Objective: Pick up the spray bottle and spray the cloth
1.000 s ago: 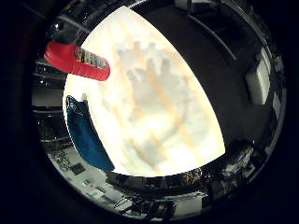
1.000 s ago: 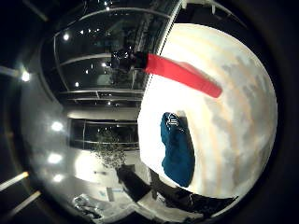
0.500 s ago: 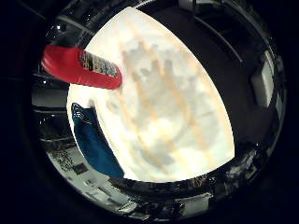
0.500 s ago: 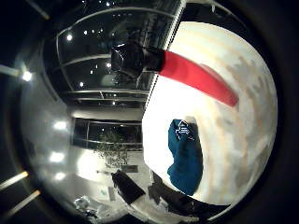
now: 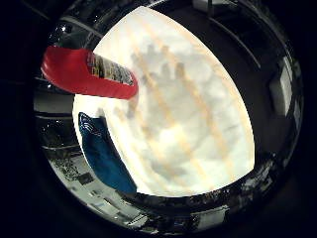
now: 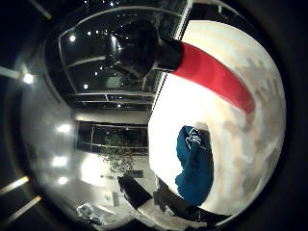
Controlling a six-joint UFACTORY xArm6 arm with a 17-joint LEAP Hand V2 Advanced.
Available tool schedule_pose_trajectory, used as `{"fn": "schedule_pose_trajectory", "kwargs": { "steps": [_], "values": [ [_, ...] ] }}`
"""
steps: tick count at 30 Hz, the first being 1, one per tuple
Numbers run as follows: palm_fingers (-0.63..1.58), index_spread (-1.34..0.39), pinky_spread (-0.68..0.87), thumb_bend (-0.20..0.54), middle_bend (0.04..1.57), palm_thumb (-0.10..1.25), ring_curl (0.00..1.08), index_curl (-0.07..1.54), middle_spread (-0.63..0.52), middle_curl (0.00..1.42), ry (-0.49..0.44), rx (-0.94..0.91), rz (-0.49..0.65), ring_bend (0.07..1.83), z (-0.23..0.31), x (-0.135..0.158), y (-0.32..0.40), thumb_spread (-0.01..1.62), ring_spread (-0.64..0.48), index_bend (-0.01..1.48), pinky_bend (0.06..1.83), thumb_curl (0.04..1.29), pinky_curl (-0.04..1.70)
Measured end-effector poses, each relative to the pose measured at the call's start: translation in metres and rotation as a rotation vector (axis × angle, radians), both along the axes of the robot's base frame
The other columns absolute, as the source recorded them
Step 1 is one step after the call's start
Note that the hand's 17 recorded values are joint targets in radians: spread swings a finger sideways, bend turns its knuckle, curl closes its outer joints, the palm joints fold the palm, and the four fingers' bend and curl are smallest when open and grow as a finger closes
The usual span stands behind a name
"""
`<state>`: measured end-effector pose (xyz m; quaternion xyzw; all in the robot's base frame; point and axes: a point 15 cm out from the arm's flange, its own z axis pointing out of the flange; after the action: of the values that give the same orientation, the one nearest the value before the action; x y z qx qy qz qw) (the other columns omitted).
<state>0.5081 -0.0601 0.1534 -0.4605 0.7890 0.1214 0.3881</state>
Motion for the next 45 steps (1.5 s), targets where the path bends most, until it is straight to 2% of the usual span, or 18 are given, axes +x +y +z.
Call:
{"fn": "schedule_pose_trajectory", "kwargs": {
  "steps": [10,36,38,42,45],
  "values": [
    [0.03,-0.10,0.32,-0.032,0.22,0.23,0.27,0.25,0.18,0.35,0.002,-0.011,-0.007,0.36,-0.004,0.004,-0.004,0.90,0.21,0.15,0.34,0.29,0.32],
    [0.09,-0.10,0.31,-0.029,0.21,0.25,0.27,0.26,0.15,0.35,-0.027,0.015,-0.002,0.39,-0.002,0.043,0.017,0.92,0.19,0.15,0.29,0.29,0.32],
    [0.18,-0.10,0.31,-0.022,0.24,0.27,0.29,0.26,0.11,0.36,-0.026,0.012,-0.008,0.45,-0.004,0.043,0.015,0.93,0.17,0.15,0.26,0.29,0.31],
    [0.38,-0.14,0.22,-0.014,0.39,0.38,0.33,0.25,0.00,0.42,-0.036,0.016,-0.036,0.59,-0.006,0.047,0.011,0.99,0.03,0.15,0.28,0.30,0.31],
    [0.52,-0.20,0.10,-0.013,0.49,0.45,0.39,0.27,-0.08,0.48,-0.052,0.020,-0.042,0.76,-0.005,0.049,0.010,1.01,-0.09,0.17,0.30,0.30,0.31]
  ]
}}
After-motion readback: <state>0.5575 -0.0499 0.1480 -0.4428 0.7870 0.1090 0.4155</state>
